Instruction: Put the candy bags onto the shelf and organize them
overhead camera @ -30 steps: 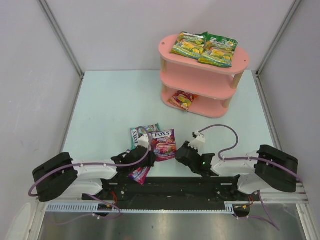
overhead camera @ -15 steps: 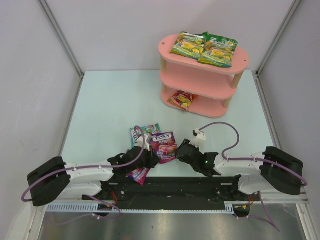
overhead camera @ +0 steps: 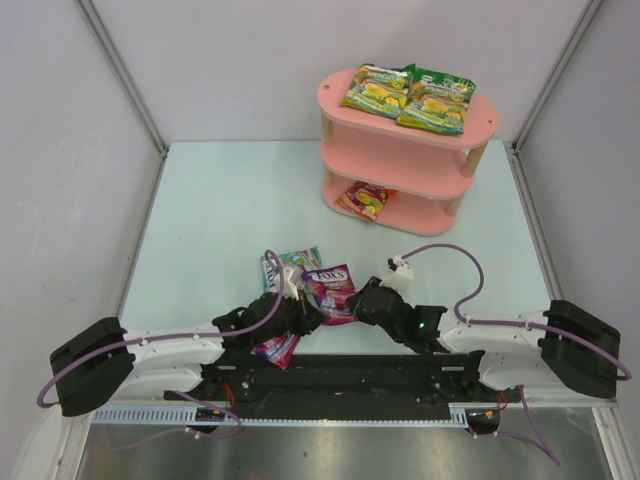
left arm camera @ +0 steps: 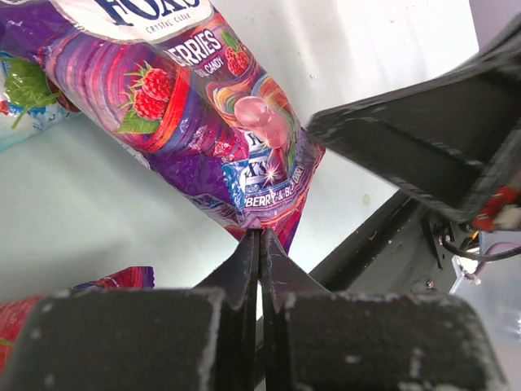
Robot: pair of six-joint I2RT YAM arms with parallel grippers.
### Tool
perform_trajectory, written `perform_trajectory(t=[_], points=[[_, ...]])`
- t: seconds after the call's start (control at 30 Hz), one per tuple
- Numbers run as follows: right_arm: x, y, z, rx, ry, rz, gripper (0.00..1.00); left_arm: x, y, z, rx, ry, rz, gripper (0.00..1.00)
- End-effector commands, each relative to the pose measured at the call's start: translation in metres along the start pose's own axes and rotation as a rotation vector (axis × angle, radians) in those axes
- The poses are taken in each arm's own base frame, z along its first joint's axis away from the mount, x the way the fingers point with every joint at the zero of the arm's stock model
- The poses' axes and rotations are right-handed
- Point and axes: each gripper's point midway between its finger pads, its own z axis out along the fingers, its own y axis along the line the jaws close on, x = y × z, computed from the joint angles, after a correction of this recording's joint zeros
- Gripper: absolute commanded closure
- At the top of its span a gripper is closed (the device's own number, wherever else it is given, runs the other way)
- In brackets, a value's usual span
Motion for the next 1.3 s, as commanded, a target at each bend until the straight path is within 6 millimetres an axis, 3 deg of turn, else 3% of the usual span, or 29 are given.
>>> perform_trajectory(t=[0.0,0.17,0.3,0.47,0.6,0.87,1.13,1.27], points=[[-0.015,-0.016,-0.015,0.059,-0.04,0.017,0.67,-0.008,-0.004,-0.004,0.019,-0.052,-0.071,1.0],[-0.013,-0.031,-0.023,0.084,-0.027,0.117,0.6,-0.02,-0.014,-0.014,0.081,-0.115,-0.179,1.0],[-0.015,-0.05,-0.03,0.131,-0.046,0.183,0.5,-0.038,-0.02,-0.024,0.103,-0.179,-0.218,1.0],[-0.009,-0.047,-0.027,0.064,-0.011,0.21,0.46,-0.051,-0.025,-0.035,0.146,-0.223,-0.259,1.0],[-0.009,-0.027,-0.024,-0.069,-0.011,0.297,0.45,-0.047,-0.021,-0.035,0.142,-0.216,-0.271,1.0],[-0.013,-0.017,-0.022,-0.182,-0.003,0.401,0.42,-0.039,-0.015,-0.033,0.135,-0.2,-0.278,1.0],[-0.001,-0.008,-0.019,-0.181,0.062,0.447,0.4,-0.04,-0.019,-0.032,0.152,-0.2,-0.286,1.0],[0.007,-0.015,-0.018,-0.132,0.066,0.441,0.4,-0.044,-0.023,-0.034,0.167,-0.212,-0.292,1.0]])
